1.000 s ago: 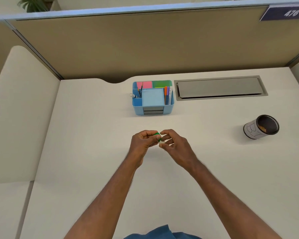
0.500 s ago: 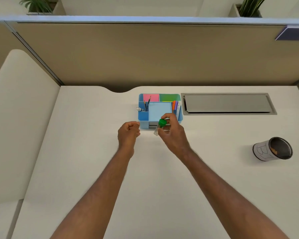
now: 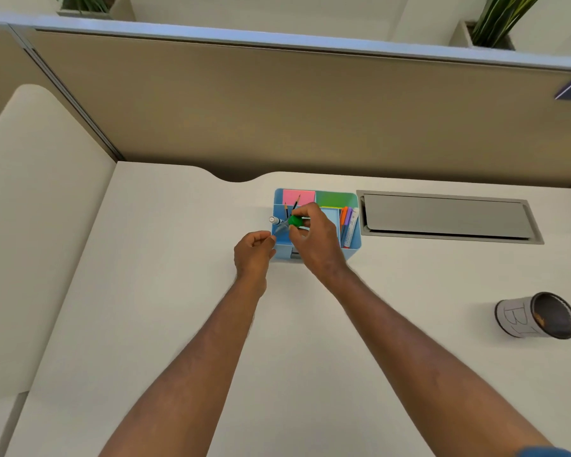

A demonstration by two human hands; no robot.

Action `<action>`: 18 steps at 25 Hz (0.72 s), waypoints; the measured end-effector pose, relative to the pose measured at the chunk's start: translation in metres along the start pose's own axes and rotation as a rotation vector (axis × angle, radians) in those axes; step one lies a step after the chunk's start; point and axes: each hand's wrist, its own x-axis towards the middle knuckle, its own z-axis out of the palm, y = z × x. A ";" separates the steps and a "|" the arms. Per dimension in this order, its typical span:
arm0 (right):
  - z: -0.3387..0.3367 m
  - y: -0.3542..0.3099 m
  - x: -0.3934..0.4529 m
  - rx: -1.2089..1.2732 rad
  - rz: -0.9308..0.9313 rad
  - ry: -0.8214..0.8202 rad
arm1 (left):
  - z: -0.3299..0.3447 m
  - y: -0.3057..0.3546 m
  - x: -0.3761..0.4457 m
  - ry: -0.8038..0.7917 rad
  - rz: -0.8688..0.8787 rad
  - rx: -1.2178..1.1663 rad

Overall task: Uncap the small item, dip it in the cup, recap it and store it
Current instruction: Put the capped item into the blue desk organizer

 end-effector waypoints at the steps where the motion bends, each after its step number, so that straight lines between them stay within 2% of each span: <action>1: 0.006 0.004 0.002 -0.069 -0.021 -0.020 | 0.000 0.000 0.002 0.000 -0.015 -0.016; 7: 0.017 0.013 0.011 -0.529 -0.131 -0.106 | -0.001 -0.002 0.001 -0.006 -0.029 -0.059; 11: 0.018 0.008 0.017 -0.640 -0.125 -0.140 | -0.001 -0.003 0.001 -0.005 -0.025 -0.045; 15: 0.020 0.003 0.022 -0.908 -0.171 -0.264 | 0.000 -0.002 0.001 0.007 -0.024 -0.008; 18: 0.022 0.001 0.022 -0.974 -0.167 -0.316 | 0.000 -0.003 0.002 0.004 -0.025 -0.004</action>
